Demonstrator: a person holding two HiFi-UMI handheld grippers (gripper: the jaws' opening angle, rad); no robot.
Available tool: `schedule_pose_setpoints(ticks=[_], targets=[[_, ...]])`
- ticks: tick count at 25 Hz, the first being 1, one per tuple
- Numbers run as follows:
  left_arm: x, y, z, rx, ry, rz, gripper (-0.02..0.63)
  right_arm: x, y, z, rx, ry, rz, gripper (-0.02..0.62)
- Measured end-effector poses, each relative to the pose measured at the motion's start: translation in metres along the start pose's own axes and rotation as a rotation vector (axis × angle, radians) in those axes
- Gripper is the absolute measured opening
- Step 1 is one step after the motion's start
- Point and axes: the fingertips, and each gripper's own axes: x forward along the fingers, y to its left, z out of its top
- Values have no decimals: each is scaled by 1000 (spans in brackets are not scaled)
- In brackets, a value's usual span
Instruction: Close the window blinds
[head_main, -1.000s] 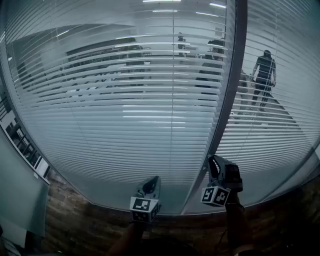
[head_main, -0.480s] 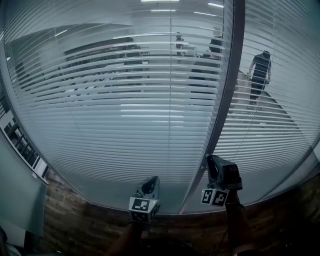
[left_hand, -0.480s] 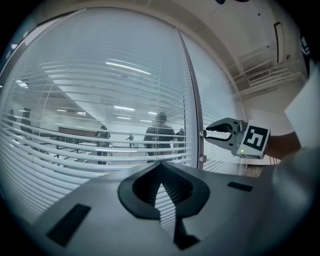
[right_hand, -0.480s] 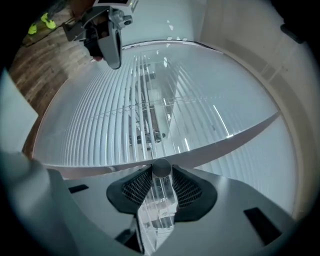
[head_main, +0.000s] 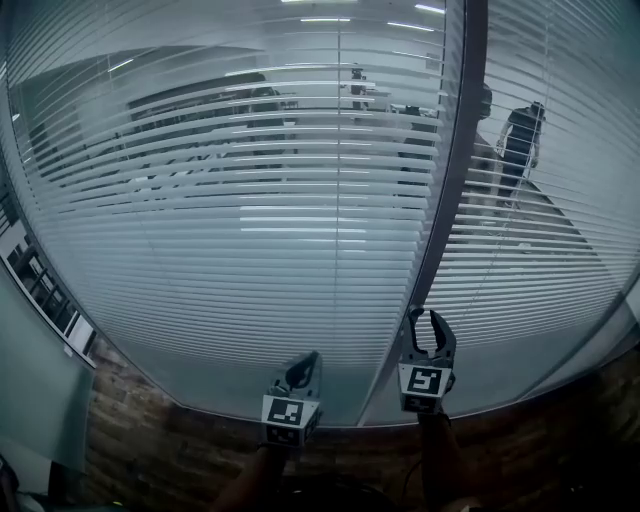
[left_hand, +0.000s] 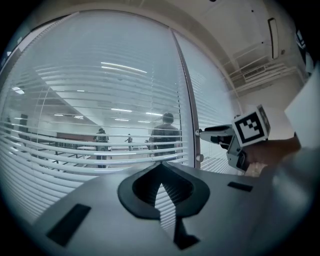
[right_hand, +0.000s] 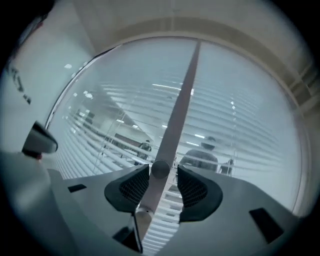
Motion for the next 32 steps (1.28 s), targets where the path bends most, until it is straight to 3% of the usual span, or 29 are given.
schedule_pose_setpoints(ticks=[2, 5, 9, 11, 16, 22, 28, 32], targets=[[0, 0, -1, -1, 3, 0, 1, 4, -7, 0, 168, -3, -18, 170], [-2, 0, -3, -11, 8, 1, 0, 7, -4, 0, 278, 18, 6, 172], [-5, 5, -4, -20, 7, 11, 2, 6, -4, 1, 309, 4, 0, 170], [-5, 9, -6, -27, 11, 17, 2, 5, -5, 2, 314, -8, -13, 129], [-5, 12, -12, -33, 28, 22, 1, 5, -5, 1, 284, -12, -3, 126], [-1, 9, -9, -29, 22, 3, 0, 7, -2, 3, 136, 2, 7, 126], [2, 5, -9, -30, 25, -6, 0, 11, 5, 2, -172, 14, 49, 126], [4, 7, -15, -23, -11, -5, 0, 6, 9, 5, -349, 88, 60, 126]])
